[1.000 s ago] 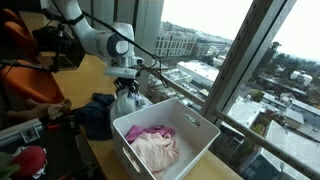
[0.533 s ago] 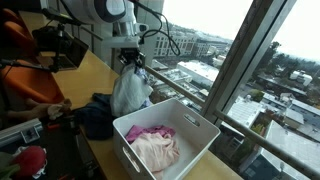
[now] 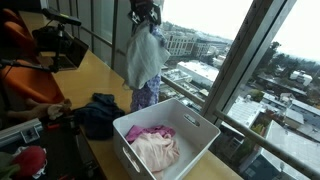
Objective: Put the clothes on the table into the white basket
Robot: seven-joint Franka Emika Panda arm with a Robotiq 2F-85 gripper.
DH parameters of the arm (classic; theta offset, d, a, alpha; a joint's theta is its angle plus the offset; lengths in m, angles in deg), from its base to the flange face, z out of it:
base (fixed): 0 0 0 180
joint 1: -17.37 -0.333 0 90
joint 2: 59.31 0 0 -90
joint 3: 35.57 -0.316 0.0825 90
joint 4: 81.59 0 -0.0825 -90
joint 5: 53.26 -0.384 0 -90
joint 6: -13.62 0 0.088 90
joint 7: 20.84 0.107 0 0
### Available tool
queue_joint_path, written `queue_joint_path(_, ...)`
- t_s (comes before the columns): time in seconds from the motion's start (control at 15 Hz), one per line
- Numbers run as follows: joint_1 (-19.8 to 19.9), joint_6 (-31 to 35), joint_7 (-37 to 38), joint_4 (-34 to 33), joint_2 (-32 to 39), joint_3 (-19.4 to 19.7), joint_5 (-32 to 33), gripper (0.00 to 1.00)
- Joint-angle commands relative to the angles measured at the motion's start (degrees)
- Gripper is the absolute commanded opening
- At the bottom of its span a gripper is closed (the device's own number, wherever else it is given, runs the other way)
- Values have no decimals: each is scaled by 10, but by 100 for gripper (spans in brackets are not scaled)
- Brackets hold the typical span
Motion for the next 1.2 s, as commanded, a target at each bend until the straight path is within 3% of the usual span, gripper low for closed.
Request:
queue_joint_path(0.0,15,-41,-40,-85,-1,26,-12,3)
queue_joint_path(0.33,44,-69,-77,-187,17,66,-26,3)
queue_joint_path(0.67,67,-82,-89,-248,33,90,-37,3)
queue_joint_path(0.87,76,-72,-83,-248,38,94,-34,3)
queue_joint_path(1.13,85,-51,-75,-194,44,96,-33,3)
